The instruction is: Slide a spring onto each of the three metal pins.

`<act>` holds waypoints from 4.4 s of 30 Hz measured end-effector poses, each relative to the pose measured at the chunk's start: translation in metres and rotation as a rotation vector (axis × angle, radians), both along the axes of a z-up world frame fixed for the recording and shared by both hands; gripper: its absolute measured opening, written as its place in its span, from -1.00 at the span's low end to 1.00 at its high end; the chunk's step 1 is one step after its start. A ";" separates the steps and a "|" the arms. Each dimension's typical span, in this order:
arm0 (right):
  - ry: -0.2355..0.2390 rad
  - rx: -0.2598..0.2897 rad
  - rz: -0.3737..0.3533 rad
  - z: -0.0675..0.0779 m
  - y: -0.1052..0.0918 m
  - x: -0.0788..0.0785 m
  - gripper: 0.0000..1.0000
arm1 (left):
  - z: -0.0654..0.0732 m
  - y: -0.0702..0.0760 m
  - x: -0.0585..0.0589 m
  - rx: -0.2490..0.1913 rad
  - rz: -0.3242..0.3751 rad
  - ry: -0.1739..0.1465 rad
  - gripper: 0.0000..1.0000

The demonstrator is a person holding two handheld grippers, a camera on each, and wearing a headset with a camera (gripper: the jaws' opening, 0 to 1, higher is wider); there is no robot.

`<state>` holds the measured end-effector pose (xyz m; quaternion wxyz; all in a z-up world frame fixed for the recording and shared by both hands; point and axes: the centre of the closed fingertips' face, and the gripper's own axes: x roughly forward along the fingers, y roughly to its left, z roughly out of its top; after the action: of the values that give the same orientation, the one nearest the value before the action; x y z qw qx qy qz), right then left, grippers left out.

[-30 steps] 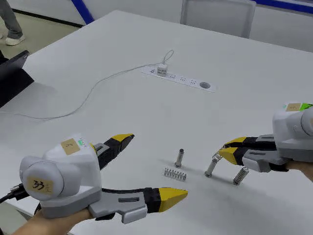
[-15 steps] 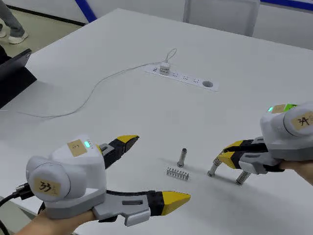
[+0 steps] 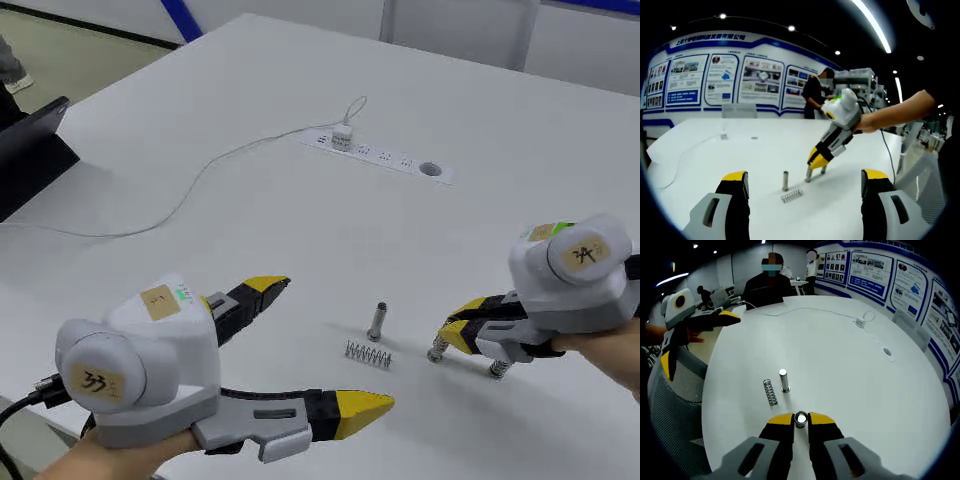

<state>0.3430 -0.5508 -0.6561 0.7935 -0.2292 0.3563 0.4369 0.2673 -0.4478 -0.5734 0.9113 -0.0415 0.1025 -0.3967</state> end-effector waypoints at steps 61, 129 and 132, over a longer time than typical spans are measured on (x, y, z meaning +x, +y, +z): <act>-0.078 0.075 0.147 -0.017 0.061 -0.032 -0.63 | -0.011 0.008 0.001 0.052 0.017 0.037 0.84; -0.201 0.086 0.539 0.073 0.029 -0.126 -0.79 | 0.010 -0.062 -0.041 0.087 -0.288 0.030 -0.09; -0.205 0.089 0.550 0.075 0.030 -0.130 -0.79 | 0.012 -0.065 -0.047 0.106 -0.324 0.030 -0.24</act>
<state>0.2135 -0.5206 -0.5814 0.6865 -0.3249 0.1792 0.6254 0.2202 -0.5123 -0.5613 0.8346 0.0178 0.1423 -0.5319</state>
